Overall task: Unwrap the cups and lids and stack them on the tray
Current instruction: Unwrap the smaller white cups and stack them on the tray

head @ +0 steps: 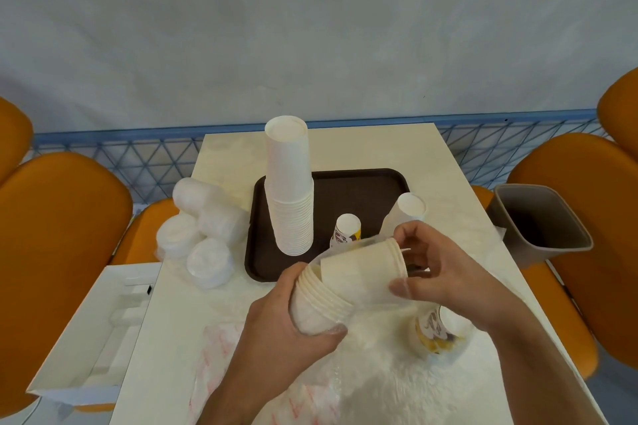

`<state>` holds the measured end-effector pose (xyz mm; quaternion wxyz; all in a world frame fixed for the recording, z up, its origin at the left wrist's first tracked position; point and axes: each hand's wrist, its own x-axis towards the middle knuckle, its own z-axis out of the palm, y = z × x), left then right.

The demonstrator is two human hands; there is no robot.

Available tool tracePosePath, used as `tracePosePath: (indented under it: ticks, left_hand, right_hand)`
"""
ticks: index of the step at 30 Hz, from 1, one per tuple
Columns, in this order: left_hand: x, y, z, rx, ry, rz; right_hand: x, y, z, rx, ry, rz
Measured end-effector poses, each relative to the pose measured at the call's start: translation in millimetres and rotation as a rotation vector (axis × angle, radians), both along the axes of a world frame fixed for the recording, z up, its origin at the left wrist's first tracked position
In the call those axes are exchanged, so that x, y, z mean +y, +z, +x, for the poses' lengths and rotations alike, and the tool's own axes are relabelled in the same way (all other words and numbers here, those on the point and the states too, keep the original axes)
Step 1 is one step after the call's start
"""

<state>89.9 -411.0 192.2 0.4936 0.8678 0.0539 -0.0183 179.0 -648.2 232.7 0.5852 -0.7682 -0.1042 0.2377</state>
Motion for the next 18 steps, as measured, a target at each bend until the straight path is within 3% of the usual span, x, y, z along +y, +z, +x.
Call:
tracePosePath:
  ticks: [13,18]
  left_hand:
    - [-4.4,8.6,-0.6,-0.04,0.022,-0.096]
    - [-9.3,13.2,-0.1,-0.046,0.015,-0.14]
  right_hand:
    - [-3.2,7.1,3.1,-0.097,0.252,-0.276]
    - [13.6,-6.7,3.0,-0.175,0.186,-0.298]
